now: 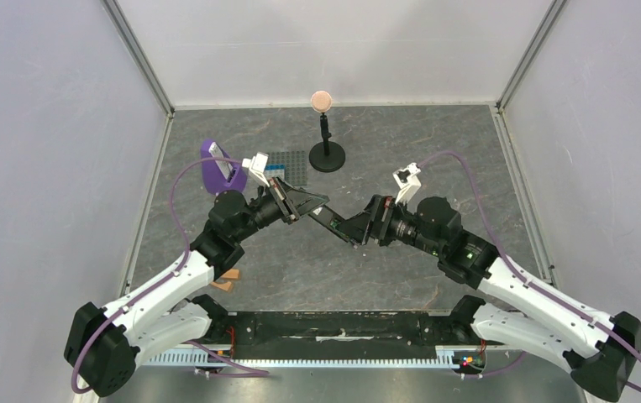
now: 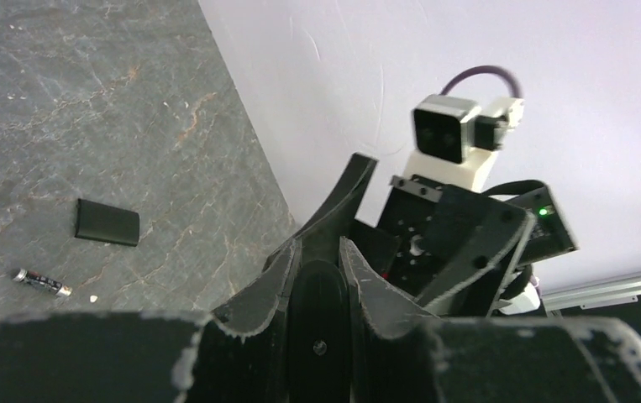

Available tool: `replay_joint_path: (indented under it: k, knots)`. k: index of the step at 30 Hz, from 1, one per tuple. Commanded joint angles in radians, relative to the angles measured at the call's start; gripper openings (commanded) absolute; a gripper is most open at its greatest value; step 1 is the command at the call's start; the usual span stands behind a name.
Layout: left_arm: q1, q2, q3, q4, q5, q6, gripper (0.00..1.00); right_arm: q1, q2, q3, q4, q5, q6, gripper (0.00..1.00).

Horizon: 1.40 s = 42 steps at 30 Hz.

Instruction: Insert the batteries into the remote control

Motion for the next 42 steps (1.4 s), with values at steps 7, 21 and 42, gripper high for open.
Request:
replay_joint_path:
  k: [7,21,42]
  knots:
    - [0.002,-0.017,0.002,0.110,-0.020,-0.019,0.02,0.000,-0.036,-0.129,0.349,0.035,0.329,0.98]
    - [0.002,-0.012,0.006,0.140,0.032,0.000,0.02,0.001,0.043,-0.183,0.473,-0.013,0.455,0.89]
    - [0.002,0.006,0.023,0.099,0.008,-0.011,0.02,0.003,0.087,-0.177,0.448,-0.059,0.451,0.63]
